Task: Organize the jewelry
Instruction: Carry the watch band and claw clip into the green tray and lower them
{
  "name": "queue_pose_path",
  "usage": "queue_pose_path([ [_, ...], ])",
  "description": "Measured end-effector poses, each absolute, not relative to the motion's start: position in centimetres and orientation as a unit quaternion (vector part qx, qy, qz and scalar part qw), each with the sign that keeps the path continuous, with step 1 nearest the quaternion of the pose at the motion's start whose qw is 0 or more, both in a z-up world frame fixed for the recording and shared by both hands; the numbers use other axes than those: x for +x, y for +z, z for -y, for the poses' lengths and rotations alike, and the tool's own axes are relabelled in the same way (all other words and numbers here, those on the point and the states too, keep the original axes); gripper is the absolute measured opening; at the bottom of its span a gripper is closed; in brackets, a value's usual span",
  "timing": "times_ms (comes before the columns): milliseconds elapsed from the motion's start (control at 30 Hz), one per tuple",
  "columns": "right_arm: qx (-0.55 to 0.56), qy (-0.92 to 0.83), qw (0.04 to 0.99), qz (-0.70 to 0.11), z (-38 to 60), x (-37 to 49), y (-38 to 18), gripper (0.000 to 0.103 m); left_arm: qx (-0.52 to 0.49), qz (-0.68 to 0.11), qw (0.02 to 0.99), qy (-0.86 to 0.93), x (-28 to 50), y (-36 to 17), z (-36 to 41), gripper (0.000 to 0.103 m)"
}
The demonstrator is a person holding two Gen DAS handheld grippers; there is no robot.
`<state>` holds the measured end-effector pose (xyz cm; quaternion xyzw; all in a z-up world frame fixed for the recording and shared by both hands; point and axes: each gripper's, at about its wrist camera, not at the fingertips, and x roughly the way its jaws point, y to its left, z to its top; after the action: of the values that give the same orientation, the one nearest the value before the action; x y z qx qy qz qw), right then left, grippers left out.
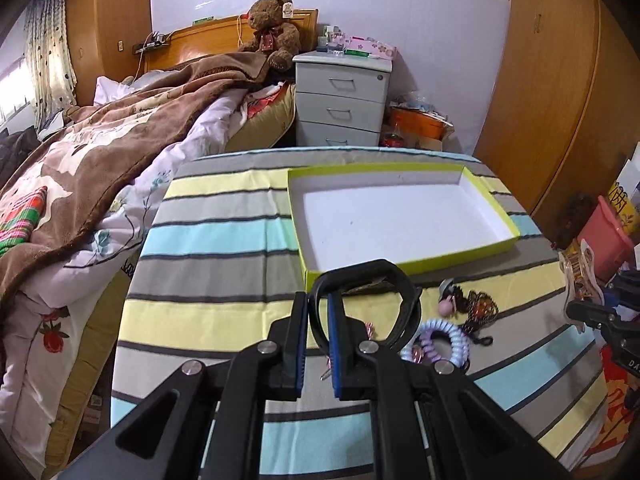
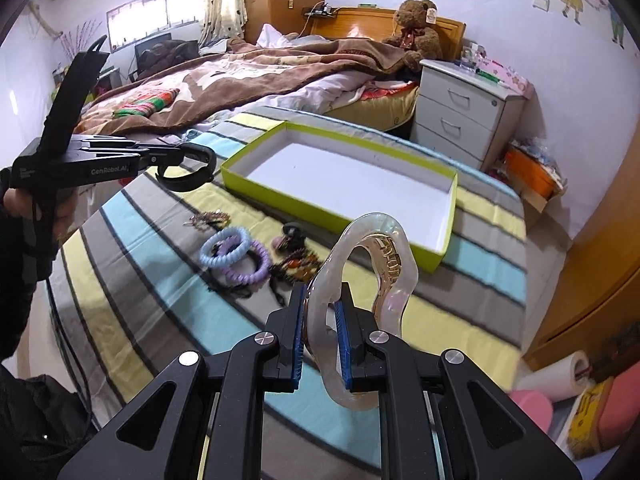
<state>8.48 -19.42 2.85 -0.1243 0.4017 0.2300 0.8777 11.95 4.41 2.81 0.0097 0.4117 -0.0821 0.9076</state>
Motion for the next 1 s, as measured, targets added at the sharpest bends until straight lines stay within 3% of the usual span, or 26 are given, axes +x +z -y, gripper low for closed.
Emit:
queue_pose_path([
  [367,-0.189,0.232,0.856,-0.421,18.4,16.3,3.4,0.015,0.012,-0.412,0.906,-0.095,16.6,3.7,-3.1,0.010],
  [1000,-0.236,0.285,0.792,-0.486,15.9,28.2,-1.6,0.015,0.004,-0.468,0.878,-0.099,26.4,-1.1,-0.8,0.010],
])
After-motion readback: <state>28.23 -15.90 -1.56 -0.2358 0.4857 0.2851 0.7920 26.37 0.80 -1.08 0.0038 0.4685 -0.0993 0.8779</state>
